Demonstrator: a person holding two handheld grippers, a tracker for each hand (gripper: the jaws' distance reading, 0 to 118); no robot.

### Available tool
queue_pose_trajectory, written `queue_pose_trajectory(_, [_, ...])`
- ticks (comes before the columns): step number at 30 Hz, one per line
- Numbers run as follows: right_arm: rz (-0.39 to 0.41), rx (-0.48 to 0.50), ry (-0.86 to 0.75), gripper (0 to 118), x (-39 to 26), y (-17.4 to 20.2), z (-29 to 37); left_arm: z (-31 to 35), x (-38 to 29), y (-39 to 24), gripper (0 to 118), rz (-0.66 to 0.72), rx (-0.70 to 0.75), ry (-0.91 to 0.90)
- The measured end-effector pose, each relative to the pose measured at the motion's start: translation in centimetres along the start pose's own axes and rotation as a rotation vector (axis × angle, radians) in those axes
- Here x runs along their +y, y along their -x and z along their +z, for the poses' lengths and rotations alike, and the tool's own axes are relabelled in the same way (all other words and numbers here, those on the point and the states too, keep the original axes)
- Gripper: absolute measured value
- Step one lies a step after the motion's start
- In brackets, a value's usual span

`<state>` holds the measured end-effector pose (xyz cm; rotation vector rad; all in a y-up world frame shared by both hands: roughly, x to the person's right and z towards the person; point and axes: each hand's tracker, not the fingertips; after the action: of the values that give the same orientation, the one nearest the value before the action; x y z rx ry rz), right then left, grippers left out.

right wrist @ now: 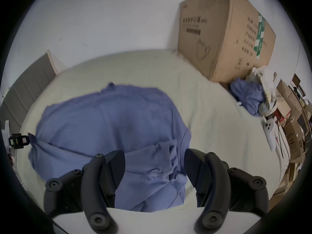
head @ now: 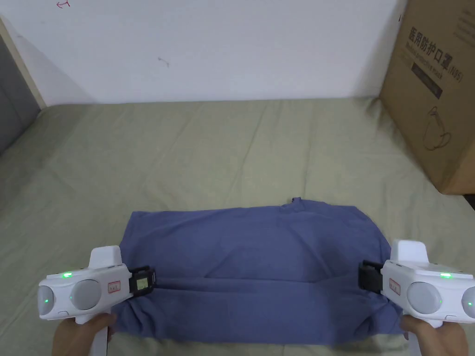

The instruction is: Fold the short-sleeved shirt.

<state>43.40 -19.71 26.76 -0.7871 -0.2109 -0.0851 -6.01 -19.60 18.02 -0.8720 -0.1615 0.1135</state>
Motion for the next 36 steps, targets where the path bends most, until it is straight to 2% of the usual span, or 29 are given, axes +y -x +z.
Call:
queue_pose_trajectory(7, [0.008, 0.039, -0.242, 76, 0.7, 0.3, 10.3, 9.9, 0.2, -2.7, 79, -0.046, -0.023, -0.245])
queue_pose_trajectory(13, [0.044, 0.012, -0.374, 76, -1.0, 0.7, 16.1, 14.9, -2.1, -3.8, 77, -0.059, 0.03, -0.384])
queue_pose_trajectory(14, [0.045, 0.006, -0.386, 74, -1.4, 0.7, 16.7, 15.5, -2.7, -3.9, 73, -0.064, 0.042, -0.406])
queue_pose_trajectory(16, [0.041, 0.002, -0.411, 65, -2.3, 0.7, 17.8, 16.1, -4.0, -4.0, 44, -0.076, 0.067, -0.452])
queue_pose_trajectory(17, [0.044, 0.007, -0.418, 55, -2.6, 0.7, 18.3, 16.3, -4.4, -4.0, 25, -0.076, 0.072, -0.451])
queue_pose_trajectory(18, [0.045, 0.008, -0.427, 36, -2.9, 0.7, 18.7, 16.5, -4.8, -3.9, 5, -0.077, 0.07, -0.454])
queue_pose_trajectory(19, [0.048, 0.008, -0.433, 23, -3.2, 0.7, 19.1, 16.6, -5.2, -3.8, 1, -0.076, 0.061, -0.454])
queue_pose_trajectory(20, [0.049, 0.008, -0.438, 17, -3.5, 0.7, 19.3, 16.5, -5.5, -3.6, 1, -0.072, 0.047, -0.452])
queue_pose_trajectory(21, [0.052, 0.001, -0.444, 17, -3.7, 0.6, 19.5, 16.5, -5.8, -3.5, 0, -0.064, 0.039, -0.45])
queue_pose_trajectory(22, [0.058, -0.003, -0.449, 2, -3.9, 0.6, 19.7, 16.5, -6.1, -3.4, 0, -0.06, 0.036, -0.444])
queue_pose_trajectory(30, [0.051, 0.016, -0.423, 0, -4.2, 0.2, 19.2, 15.2, -6.7, -2.8, 0, -0.069, 0.044, -0.368])
queue_pose_trajectory(36, [0.04, 0.027, -0.405, 0, -3.6, 0.3, 18.4, 10.5, -5.3, -0.4, 0, -0.055, 0.046, -0.181])
